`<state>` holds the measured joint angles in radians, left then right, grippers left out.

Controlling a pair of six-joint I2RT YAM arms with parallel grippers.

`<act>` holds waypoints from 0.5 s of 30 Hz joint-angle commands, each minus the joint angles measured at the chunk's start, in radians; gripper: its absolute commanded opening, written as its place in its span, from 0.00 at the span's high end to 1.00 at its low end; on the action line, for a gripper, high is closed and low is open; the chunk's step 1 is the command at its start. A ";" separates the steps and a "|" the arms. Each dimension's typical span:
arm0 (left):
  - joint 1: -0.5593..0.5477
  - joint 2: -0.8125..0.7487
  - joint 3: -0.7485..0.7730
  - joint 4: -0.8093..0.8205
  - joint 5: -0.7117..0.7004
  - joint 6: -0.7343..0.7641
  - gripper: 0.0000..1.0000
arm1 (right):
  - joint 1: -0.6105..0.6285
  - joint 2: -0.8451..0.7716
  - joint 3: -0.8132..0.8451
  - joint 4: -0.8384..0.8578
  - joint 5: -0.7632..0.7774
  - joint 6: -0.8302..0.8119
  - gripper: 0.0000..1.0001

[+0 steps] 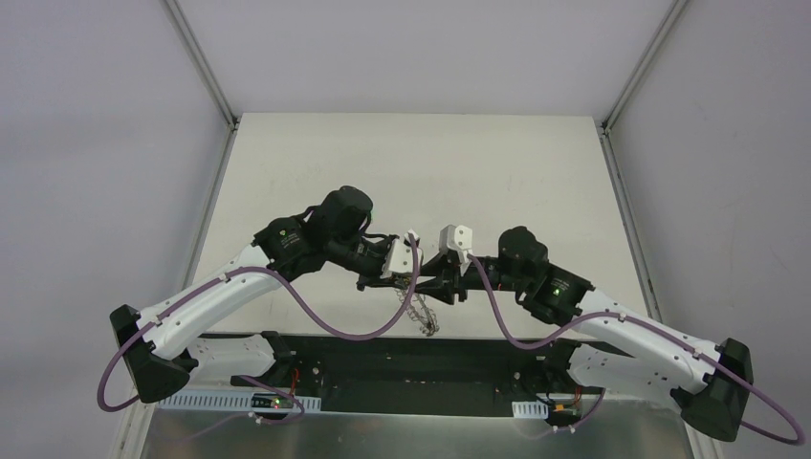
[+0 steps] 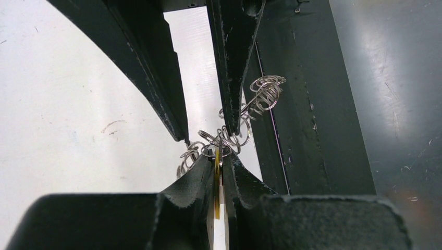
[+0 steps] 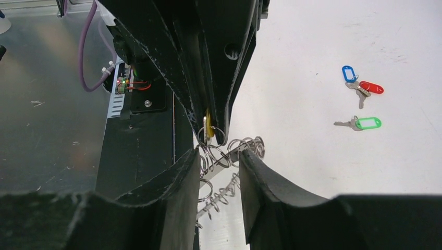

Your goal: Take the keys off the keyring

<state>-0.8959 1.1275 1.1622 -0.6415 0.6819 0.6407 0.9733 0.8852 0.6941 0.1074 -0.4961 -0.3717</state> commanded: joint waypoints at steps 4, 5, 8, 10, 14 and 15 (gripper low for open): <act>-0.001 -0.038 0.004 0.019 0.060 0.024 1.00 | 0.008 0.046 0.062 0.020 -0.074 -0.025 0.62; -0.001 -0.039 0.004 0.020 0.061 0.025 1.00 | 0.008 0.049 0.063 0.020 -0.079 -0.025 0.63; -0.001 -0.040 0.004 0.020 0.062 0.025 1.00 | 0.008 0.055 0.064 0.019 -0.094 -0.020 0.68; -0.002 -0.042 0.004 0.020 0.061 0.026 1.00 | 0.008 0.057 0.065 0.013 -0.096 -0.018 0.75; -0.001 -0.043 0.004 0.020 0.060 0.027 1.00 | 0.008 0.043 0.056 0.019 -0.084 0.001 1.00; -0.002 -0.042 0.004 0.020 0.058 0.026 1.00 | 0.008 0.035 0.050 0.030 -0.073 0.019 1.00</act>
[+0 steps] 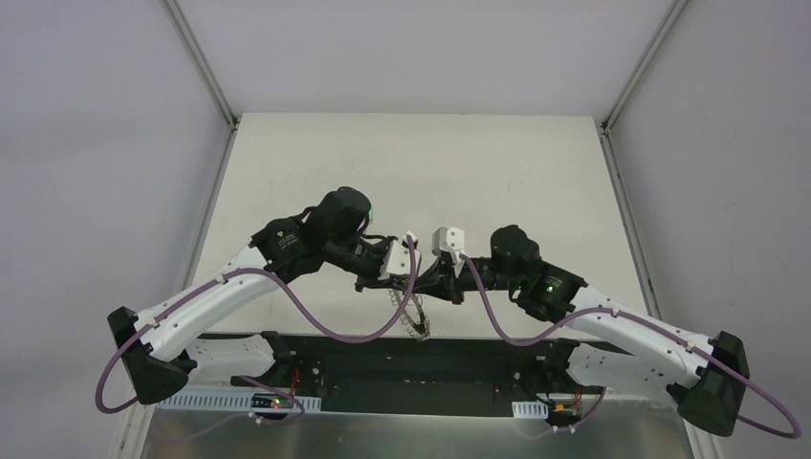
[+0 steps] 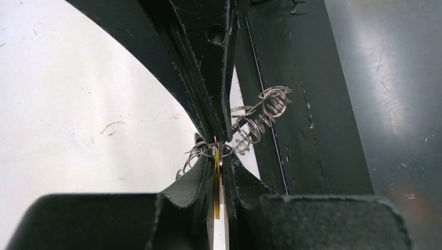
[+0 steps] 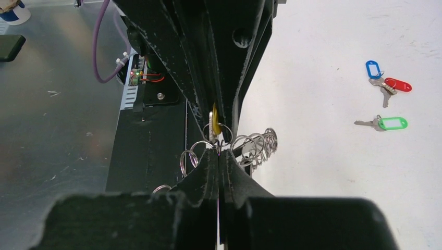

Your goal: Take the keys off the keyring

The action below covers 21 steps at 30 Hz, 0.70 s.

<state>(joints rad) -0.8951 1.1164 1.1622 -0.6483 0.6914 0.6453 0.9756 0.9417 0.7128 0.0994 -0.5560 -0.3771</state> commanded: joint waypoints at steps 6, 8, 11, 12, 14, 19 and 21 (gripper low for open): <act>-0.001 -0.033 0.002 0.028 0.036 0.022 1.00 | 0.006 -0.062 0.004 0.104 0.137 0.240 1.00; -0.003 -0.032 0.001 0.029 0.033 0.022 1.00 | 0.006 -0.080 -0.023 0.163 0.169 0.317 1.00; -0.002 -0.034 0.000 0.031 0.027 0.020 1.00 | 0.005 -0.110 -0.084 0.278 0.270 0.448 1.00; -0.002 -0.035 -0.002 0.033 0.026 0.020 1.00 | 0.006 -0.119 -0.101 0.310 0.303 0.481 1.00; -0.001 -0.037 -0.004 0.035 0.026 0.019 1.00 | 0.005 -0.133 -0.138 0.386 0.335 0.540 1.00; -0.003 -0.034 -0.006 0.036 0.026 0.015 1.00 | 0.008 -0.145 -0.226 0.594 0.385 0.641 1.00; -0.001 -0.036 -0.005 0.036 0.026 0.015 1.00 | 0.008 -0.145 -0.234 0.606 0.399 0.637 1.00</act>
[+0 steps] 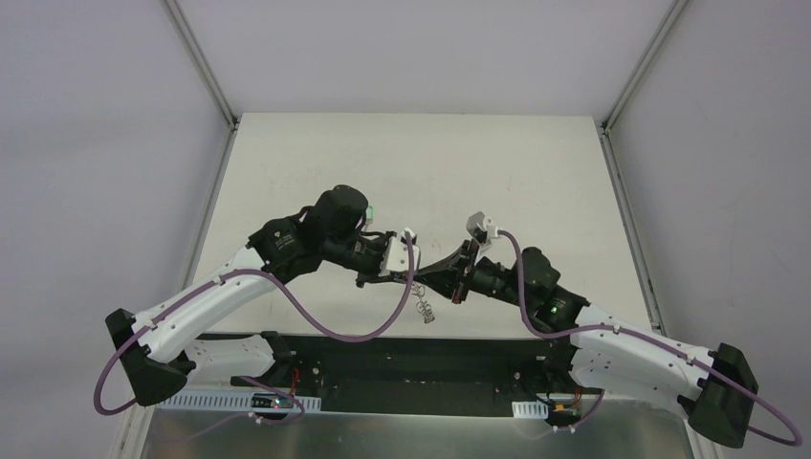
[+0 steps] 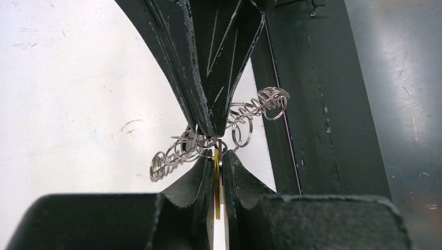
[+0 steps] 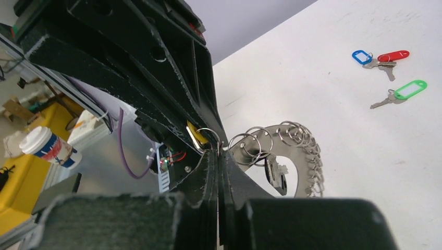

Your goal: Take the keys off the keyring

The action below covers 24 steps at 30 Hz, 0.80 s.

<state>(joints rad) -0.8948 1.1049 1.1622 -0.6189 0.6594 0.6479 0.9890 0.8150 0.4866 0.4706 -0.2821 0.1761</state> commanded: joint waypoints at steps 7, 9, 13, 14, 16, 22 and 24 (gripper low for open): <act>-0.003 -0.027 -0.009 0.008 0.052 0.015 1.00 | 0.007 -0.048 -0.088 0.366 0.238 0.086 1.00; -0.002 -0.024 -0.010 0.008 0.050 0.015 1.00 | 0.009 -0.060 -0.112 0.399 0.259 0.076 1.00; -0.002 -0.017 -0.009 0.008 0.046 0.013 1.00 | 0.013 -0.066 -0.152 0.465 0.260 0.062 1.00; -0.003 -0.017 -0.009 0.008 0.043 0.012 1.00 | 0.013 -0.064 -0.162 0.482 0.251 0.057 1.00; -0.002 -0.016 -0.007 0.009 0.033 0.011 1.00 | 0.014 -0.062 -0.173 0.486 0.224 0.048 0.87; -0.001 -0.020 -0.010 0.013 0.028 0.010 1.00 | 0.015 -0.091 -0.164 0.334 0.116 -0.038 0.58; -0.002 -0.020 -0.009 0.013 0.034 0.011 1.00 | 0.014 -0.118 -0.161 0.275 0.085 -0.106 0.57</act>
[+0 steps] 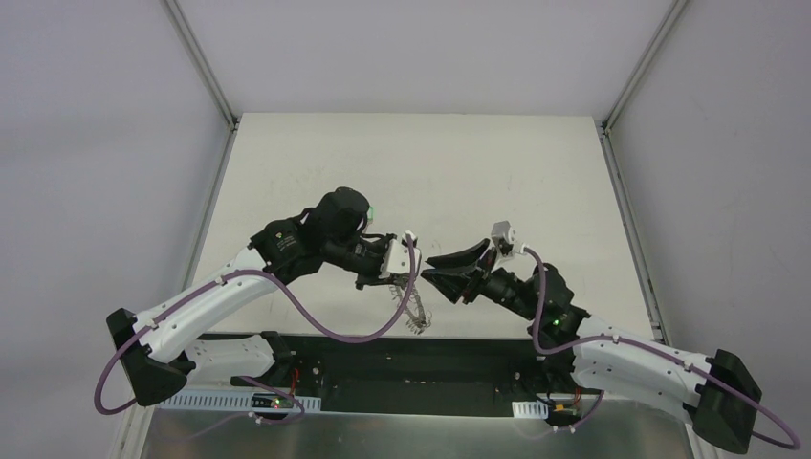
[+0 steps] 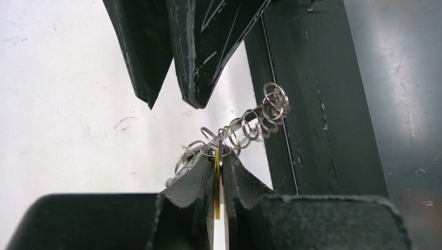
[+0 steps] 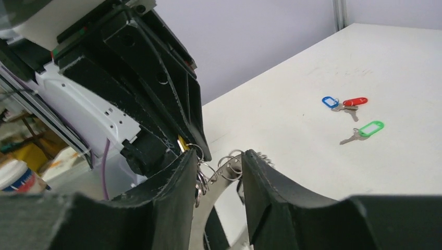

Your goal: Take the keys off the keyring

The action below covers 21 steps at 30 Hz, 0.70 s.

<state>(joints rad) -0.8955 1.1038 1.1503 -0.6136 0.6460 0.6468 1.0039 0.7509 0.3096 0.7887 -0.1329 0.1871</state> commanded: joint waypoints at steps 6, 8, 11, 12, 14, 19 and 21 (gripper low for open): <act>-0.001 -0.023 0.000 0.009 0.072 0.018 1.00 | -0.001 -0.099 0.131 -0.398 -0.214 -0.383 0.57; -0.001 -0.024 0.001 0.009 0.079 0.019 1.00 | -0.001 -0.089 0.173 -0.488 -0.256 -0.465 0.56; -0.001 -0.023 -0.003 0.009 0.092 0.021 1.00 | -0.001 -0.070 0.225 -0.573 -0.278 -0.554 0.56; -0.002 -0.023 -0.003 0.009 0.095 0.023 1.00 | 0.000 -0.065 0.239 -0.592 -0.284 -0.578 0.55; -0.001 -0.021 -0.006 0.009 0.109 0.025 1.00 | -0.001 -0.049 0.265 -0.626 -0.296 -0.620 0.56; -0.001 -0.020 -0.006 0.009 0.128 0.028 1.00 | -0.001 0.011 0.329 -0.684 -0.340 -0.681 0.56; -0.002 -0.021 -0.007 0.009 0.137 0.029 1.00 | -0.001 0.030 0.345 -0.687 -0.350 -0.689 0.56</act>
<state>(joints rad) -0.8955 1.1038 1.1454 -0.6334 0.7078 0.6479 1.0039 0.7528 0.5850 0.1390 -0.4213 -0.4206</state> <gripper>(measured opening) 0.090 0.442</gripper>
